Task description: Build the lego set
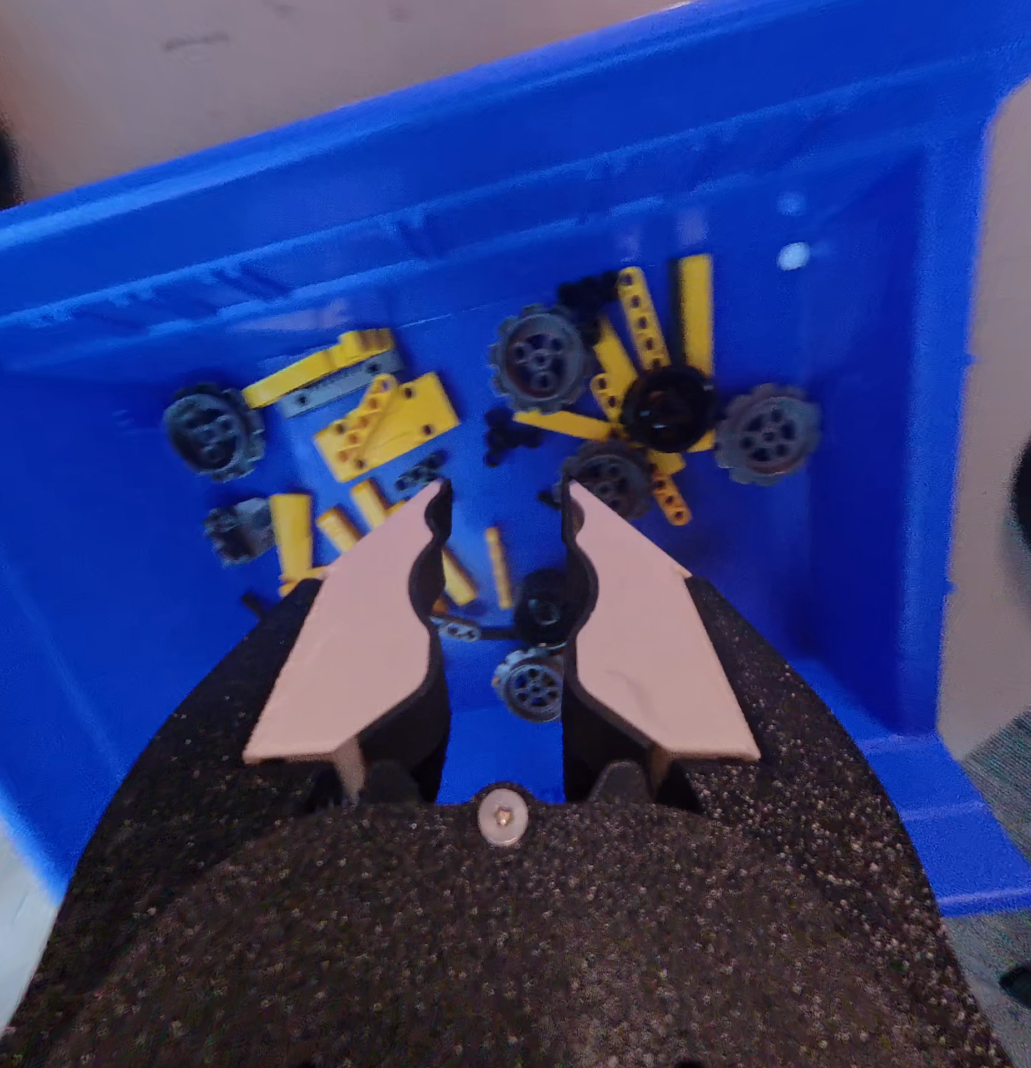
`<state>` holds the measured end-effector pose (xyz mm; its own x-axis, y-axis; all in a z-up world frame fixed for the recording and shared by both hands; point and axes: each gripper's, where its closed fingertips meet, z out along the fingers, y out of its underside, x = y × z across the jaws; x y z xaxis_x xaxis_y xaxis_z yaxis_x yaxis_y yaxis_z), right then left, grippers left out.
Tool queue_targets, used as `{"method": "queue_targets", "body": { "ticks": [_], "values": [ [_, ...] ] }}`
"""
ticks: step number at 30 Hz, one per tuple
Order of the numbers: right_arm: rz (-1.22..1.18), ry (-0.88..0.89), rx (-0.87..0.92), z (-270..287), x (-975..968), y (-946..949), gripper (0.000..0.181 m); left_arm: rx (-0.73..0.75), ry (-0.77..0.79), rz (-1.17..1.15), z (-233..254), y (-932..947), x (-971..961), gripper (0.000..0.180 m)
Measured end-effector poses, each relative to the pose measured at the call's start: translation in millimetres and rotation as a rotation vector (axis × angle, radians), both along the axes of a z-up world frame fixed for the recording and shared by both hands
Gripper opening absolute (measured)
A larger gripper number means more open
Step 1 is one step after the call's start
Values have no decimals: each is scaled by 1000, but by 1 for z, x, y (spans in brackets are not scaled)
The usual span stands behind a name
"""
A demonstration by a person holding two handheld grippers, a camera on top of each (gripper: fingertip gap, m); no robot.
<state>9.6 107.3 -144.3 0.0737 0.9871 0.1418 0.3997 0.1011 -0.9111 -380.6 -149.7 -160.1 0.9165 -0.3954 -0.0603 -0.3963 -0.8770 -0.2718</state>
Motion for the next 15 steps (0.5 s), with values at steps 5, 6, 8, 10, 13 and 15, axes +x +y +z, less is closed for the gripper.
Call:
{"method": "queue_targets", "body": {
  "ticks": [5,6,8,10,13,15],
  "values": [
    [1,-1,3,0,0,0,19,-105,-80,-133,-23,-16,48,47],
    [0,-2,4,0,0,0,19,-130,-50,-142,-29,-18,46,41],
    [-1,-3,5,0,0,0,19,-163,-5,-145,-35,-22,41,36],
    [-3,-4,6,0,0,0,19,-169,59,-134,-33,-21,28,36],
    [-5,-7,5,-1,0,0,19,-148,122,-87,-27,-19,6,36],
    [-6,-10,5,-1,-1,1,19,-118,169,-40,-22,-17,-12,36]
  ]
}}
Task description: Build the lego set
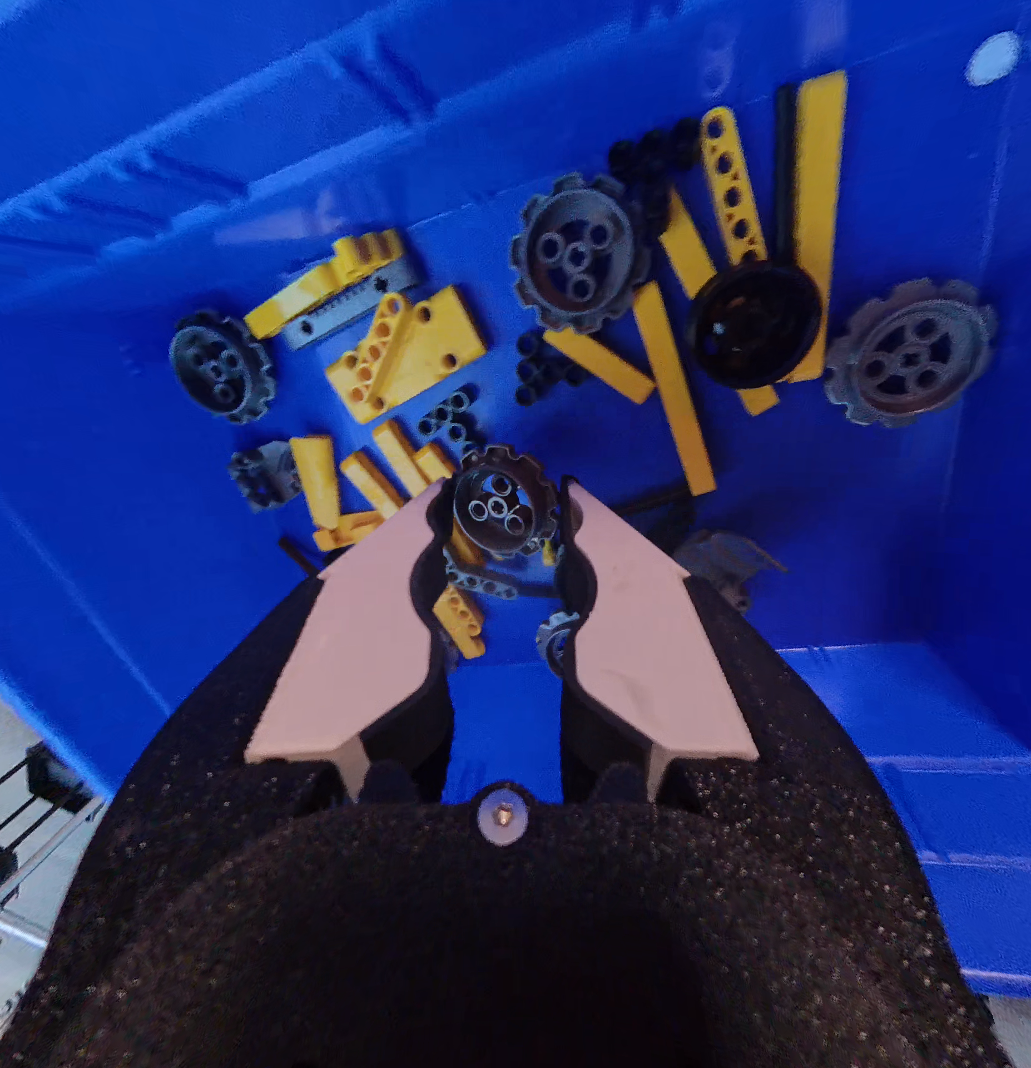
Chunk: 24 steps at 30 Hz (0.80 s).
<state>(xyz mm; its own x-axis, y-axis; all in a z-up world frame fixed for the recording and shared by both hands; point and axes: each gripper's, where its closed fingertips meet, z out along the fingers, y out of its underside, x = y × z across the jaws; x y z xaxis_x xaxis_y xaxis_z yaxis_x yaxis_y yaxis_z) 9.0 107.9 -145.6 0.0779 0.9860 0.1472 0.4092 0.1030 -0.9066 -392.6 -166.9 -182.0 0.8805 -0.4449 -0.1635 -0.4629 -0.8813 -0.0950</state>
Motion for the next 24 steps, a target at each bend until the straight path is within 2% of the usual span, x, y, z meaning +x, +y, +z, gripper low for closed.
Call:
{"method": "queue_targets", "body": {
  "ticks": [3,6,9,12,15,17,21,24],
  "values": [
    [-2,-4,-3,-1,0,1,19,68,65,48,9,5,-19,37],
    [-5,-5,-6,-1,-1,2,19,146,55,56,19,13,-17,39],
    [-6,-5,-10,-1,-1,2,19,214,-150,-30,27,22,29,41],
    [-5,-2,-13,0,-1,2,19,190,-320,-163,25,19,80,50],
    [-4,1,-12,0,0,2,19,126,-277,-200,6,17,88,50],
    [-2,3,-9,1,0,2,19,90,-218,-203,-5,16,80,33],
    [-1,9,-6,2,0,1,19,54,-164,-147,-5,10,56,32],
    [2,11,-11,2,0,1,19,16,-32,-78,-4,-1,20,32]
  ]
}}
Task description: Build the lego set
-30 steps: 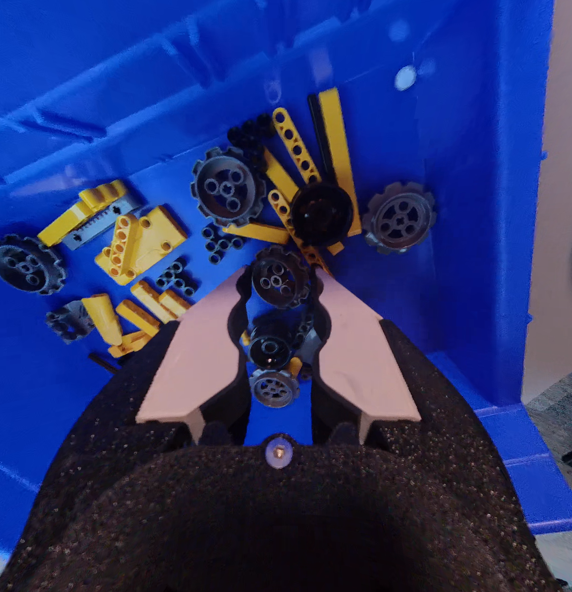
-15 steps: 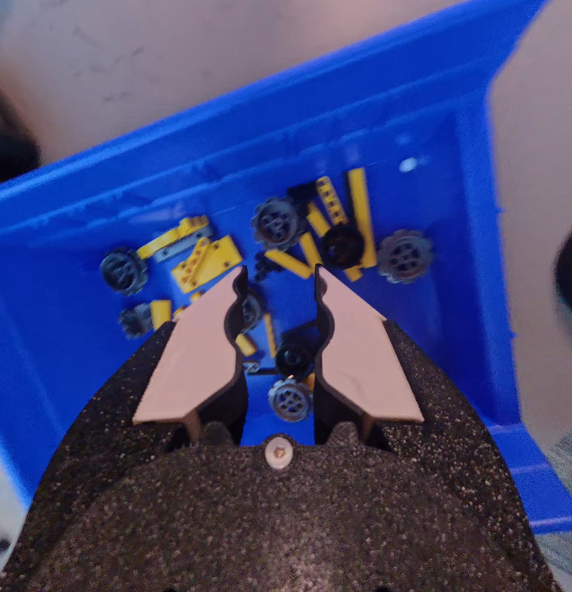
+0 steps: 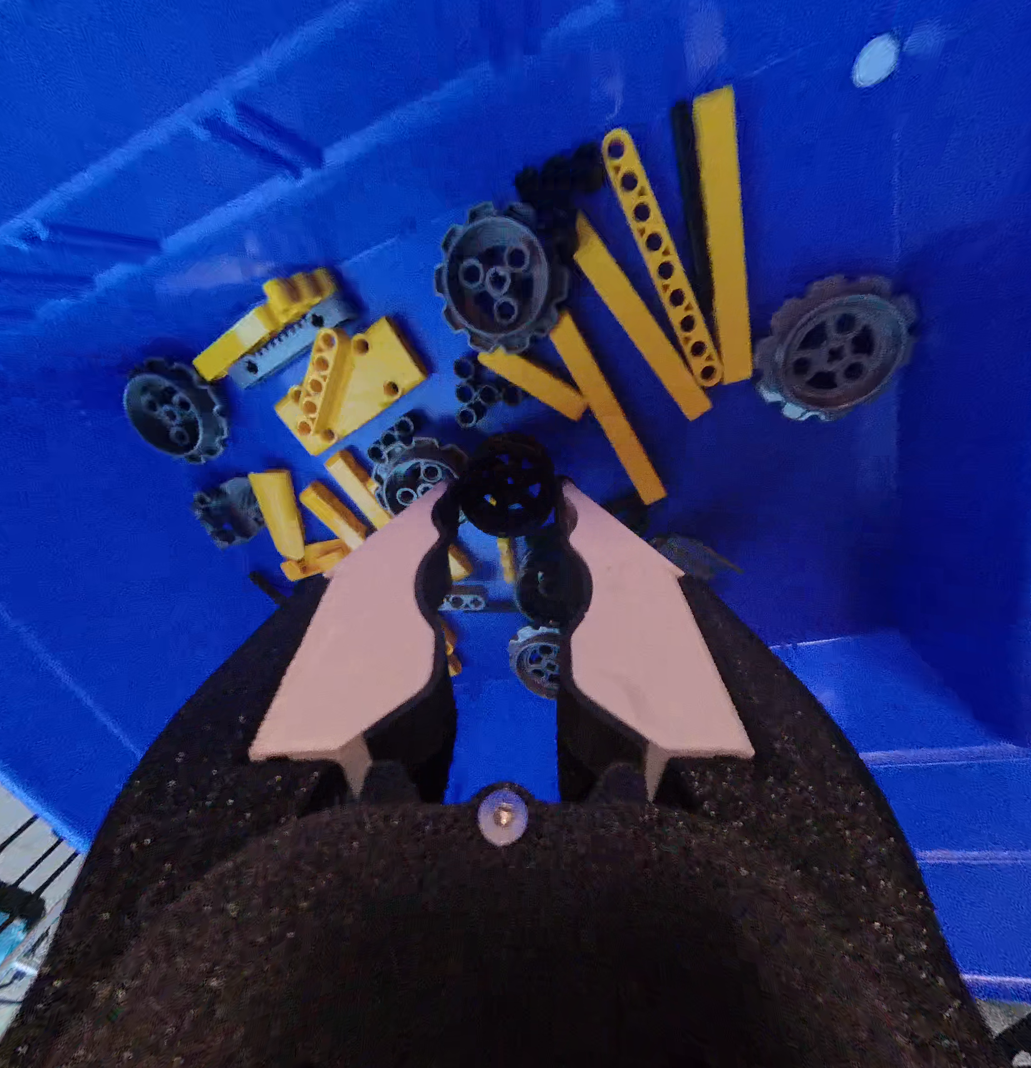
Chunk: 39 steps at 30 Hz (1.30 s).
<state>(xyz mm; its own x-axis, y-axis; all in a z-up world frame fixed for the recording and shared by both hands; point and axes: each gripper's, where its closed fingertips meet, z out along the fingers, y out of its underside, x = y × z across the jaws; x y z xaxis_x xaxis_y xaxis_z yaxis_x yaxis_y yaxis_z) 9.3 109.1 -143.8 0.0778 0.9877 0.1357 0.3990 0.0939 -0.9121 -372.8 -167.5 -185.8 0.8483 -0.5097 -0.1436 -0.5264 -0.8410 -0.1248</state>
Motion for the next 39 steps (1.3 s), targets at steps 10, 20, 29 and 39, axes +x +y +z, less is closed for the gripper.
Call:
{"method": "queue_targets", "body": {
  "ticks": [10,20,29,39],
  "values": [
    [10,9,-5,1,1,-1,19,126,155,178,33,4,-50,39],
    [38,2,29,0,0,-7,19,65,45,193,15,6,-33,47],
    [53,-16,60,-3,-1,-11,19,15,94,149,-8,8,-41,35],
    [64,-21,71,-4,-2,-13,19,-30,58,182,8,-4,-38,21]
  ]
}}
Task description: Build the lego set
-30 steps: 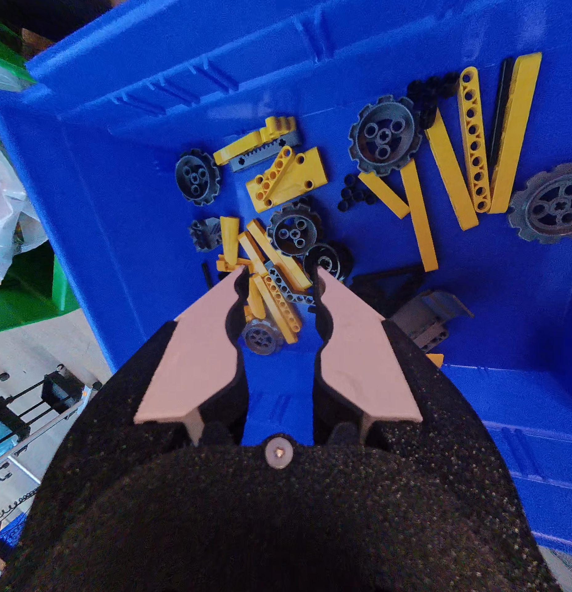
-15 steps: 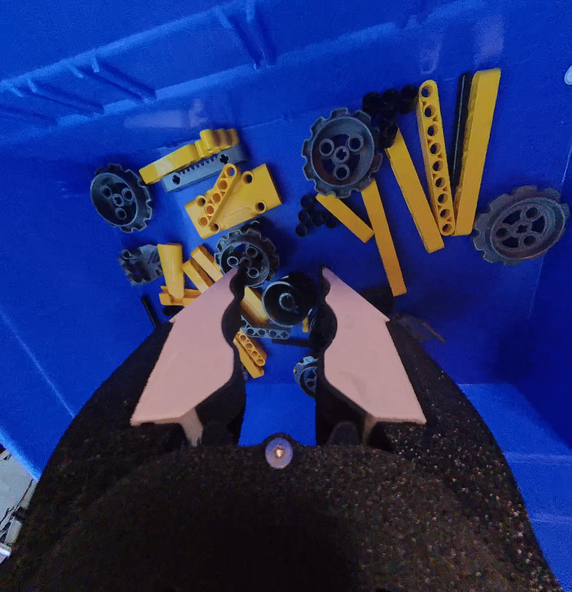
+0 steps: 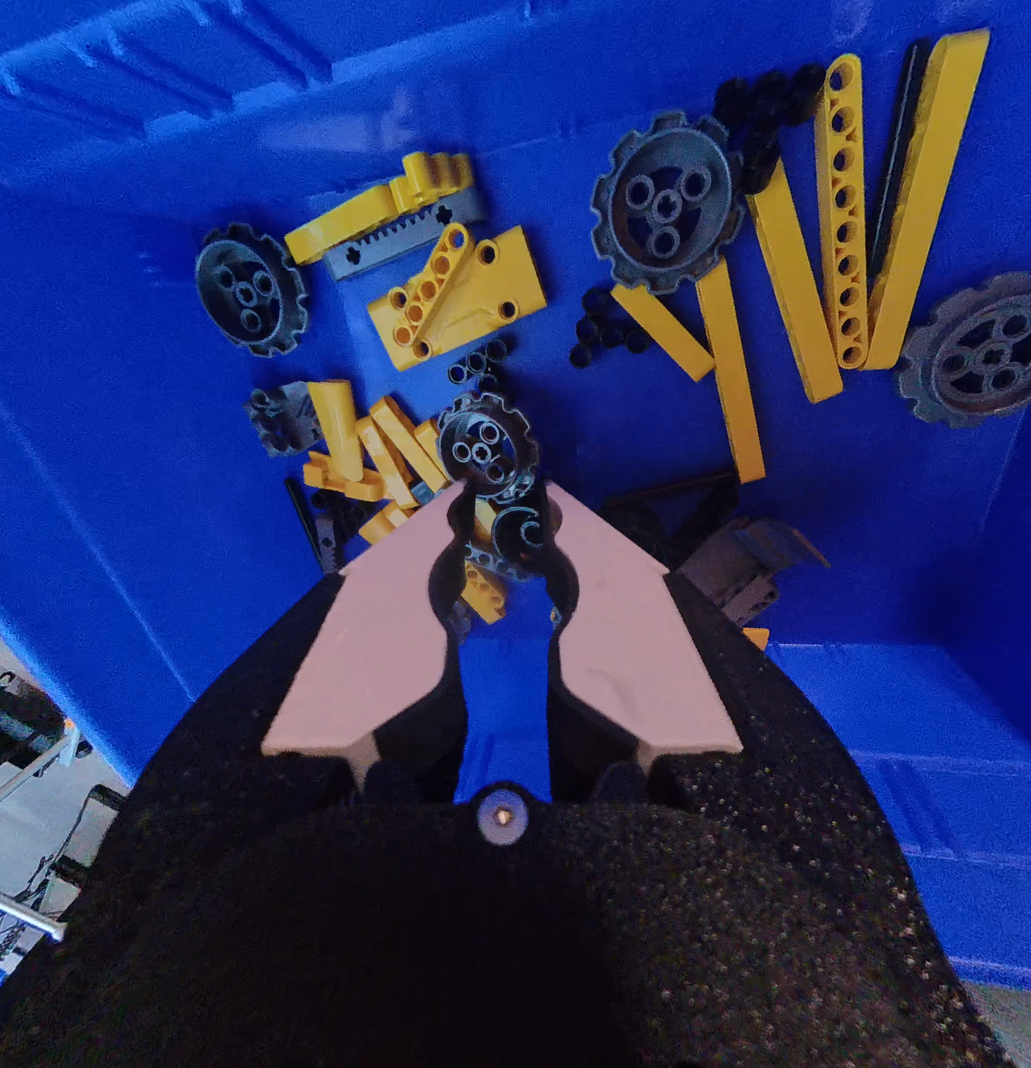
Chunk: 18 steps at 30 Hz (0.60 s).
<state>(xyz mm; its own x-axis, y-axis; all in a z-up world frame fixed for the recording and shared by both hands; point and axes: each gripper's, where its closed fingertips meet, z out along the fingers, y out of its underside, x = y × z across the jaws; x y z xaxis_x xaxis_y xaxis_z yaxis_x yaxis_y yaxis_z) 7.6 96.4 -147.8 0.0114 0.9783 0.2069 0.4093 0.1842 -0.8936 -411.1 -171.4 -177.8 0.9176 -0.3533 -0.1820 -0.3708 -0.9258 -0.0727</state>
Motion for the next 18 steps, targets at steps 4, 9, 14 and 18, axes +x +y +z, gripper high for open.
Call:
{"method": "queue_targets", "body": {
  "ticks": [4,9,14,18],
  "values": [
    [9,-6,4,-1,0,-1,19,55,-3,18,10,5,0,27],
    [19,-14,20,-2,-1,-4,19,61,-3,21,0,10,2,43],
    [25,-29,43,-5,-1,-6,19,-2,25,-11,-13,8,4,37],
    [32,-39,62,-7,-2,-8,19,-41,10,-33,-12,3,10,37]
  ]
}}
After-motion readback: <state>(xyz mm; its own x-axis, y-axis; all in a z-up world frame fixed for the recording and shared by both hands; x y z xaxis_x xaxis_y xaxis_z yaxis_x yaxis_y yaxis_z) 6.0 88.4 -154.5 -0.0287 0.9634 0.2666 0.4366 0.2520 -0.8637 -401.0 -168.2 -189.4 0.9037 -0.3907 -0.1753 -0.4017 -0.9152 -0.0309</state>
